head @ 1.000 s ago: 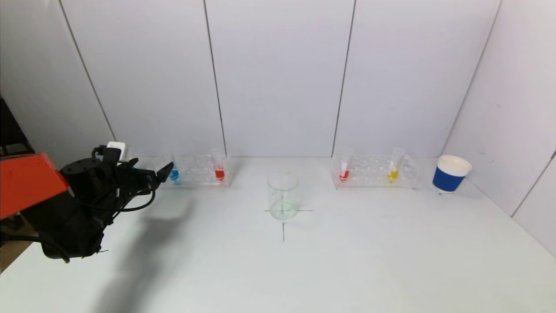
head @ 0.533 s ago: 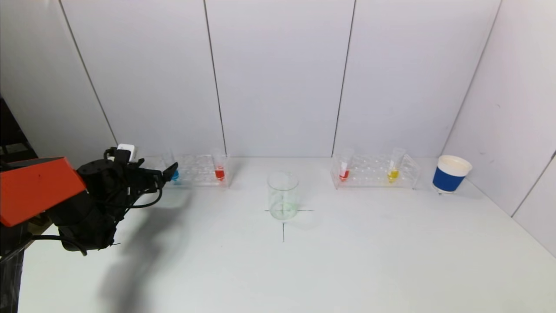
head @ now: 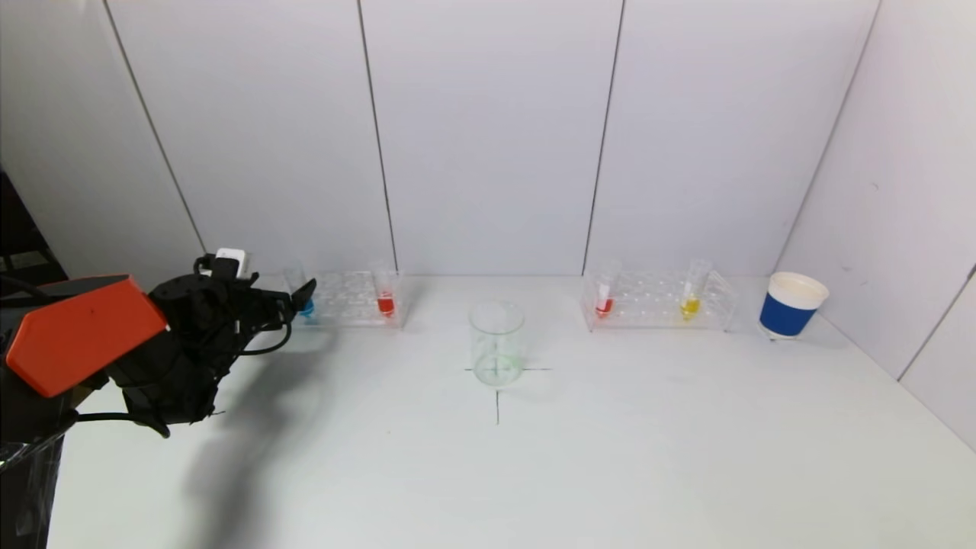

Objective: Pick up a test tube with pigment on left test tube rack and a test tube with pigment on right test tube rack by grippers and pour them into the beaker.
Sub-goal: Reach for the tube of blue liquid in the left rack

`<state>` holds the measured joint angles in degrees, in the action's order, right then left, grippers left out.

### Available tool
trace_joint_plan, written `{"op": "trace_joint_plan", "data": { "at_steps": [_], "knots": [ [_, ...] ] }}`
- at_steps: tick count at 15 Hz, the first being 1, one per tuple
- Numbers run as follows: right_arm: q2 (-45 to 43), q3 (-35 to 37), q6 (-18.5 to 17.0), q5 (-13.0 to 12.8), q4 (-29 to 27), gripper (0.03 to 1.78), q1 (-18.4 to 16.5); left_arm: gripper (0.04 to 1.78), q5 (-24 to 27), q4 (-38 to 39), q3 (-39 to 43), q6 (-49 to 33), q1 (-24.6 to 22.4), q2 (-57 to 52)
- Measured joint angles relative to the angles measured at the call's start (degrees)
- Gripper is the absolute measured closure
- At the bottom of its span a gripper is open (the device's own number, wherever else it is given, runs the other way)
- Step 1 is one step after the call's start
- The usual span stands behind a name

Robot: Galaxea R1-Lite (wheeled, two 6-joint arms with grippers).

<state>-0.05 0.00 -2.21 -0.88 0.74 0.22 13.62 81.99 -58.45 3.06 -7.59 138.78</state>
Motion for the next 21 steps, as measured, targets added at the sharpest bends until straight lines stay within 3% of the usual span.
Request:
{"op": "trace_joint_plan", "data": {
  "at_steps": [21],
  "knots": [
    [0.0,0.0,0.0,0.0,0.0,0.04,0.0,0.06,-0.4,-0.9,-2.5,0.1,0.8,-0.1]
  ]
}}
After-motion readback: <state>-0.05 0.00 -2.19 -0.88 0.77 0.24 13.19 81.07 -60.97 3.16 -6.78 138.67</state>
